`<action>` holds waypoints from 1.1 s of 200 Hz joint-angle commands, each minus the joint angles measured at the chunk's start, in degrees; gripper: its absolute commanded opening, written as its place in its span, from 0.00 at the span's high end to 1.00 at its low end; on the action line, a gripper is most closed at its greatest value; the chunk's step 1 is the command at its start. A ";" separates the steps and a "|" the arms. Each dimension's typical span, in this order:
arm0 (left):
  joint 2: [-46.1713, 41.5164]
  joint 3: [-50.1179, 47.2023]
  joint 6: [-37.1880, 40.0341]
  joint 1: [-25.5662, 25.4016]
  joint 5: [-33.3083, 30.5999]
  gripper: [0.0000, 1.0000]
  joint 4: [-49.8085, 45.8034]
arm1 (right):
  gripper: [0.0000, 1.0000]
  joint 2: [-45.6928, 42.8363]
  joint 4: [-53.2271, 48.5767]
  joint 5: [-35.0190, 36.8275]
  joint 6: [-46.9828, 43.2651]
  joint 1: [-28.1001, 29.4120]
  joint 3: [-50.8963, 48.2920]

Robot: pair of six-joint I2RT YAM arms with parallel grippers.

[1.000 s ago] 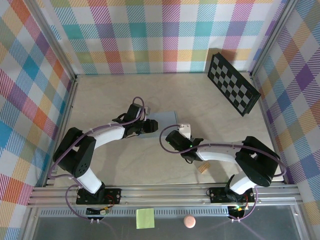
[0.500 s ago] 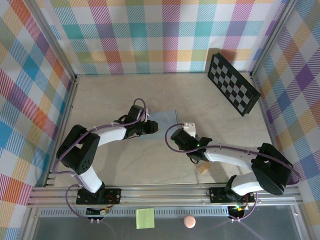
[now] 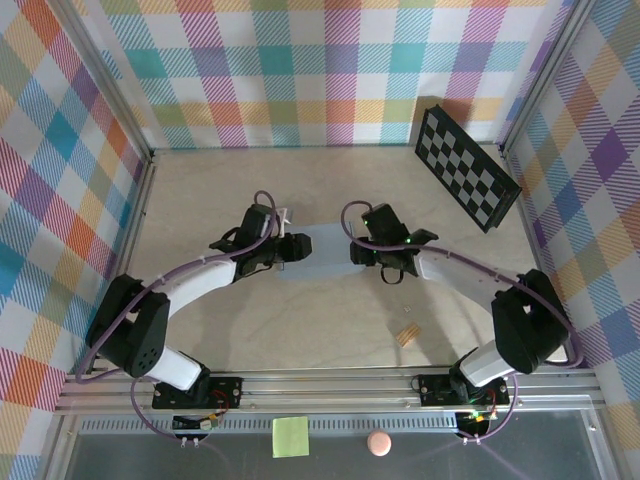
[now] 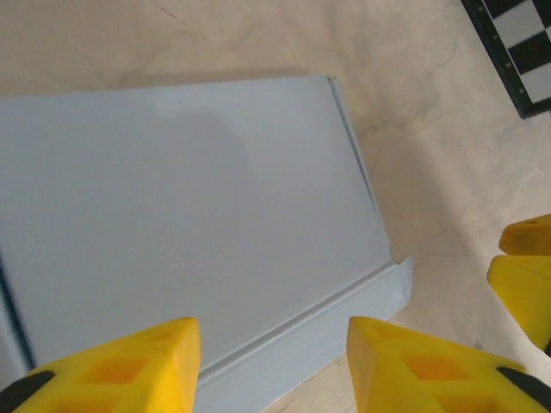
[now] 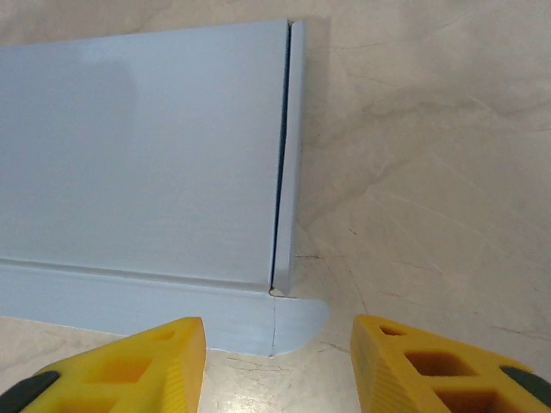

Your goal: Fold the paper box

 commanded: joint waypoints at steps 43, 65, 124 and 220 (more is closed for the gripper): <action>-0.88 1.24 3.59 3.40 -8.52 0.44 -11.35 | 0.49 11.36 -6.83 -15.86 -8.26 -6.01 10.22; 0.52 1.12 3.38 4.76 -7.13 0.43 -11.54 | 0.50 14.69 -7.67 -17.55 -9.43 -7.04 12.48; 7.72 3.82 3.44 5.60 -1.57 0.47 -11.26 | 0.55 21.50 -8.49 -21.11 -10.59 -8.76 15.89; 12.81 4.03 2.76 5.52 4.80 0.68 -8.44 | 0.78 24.42 -4.54 -26.81 -7.09 -8.27 11.09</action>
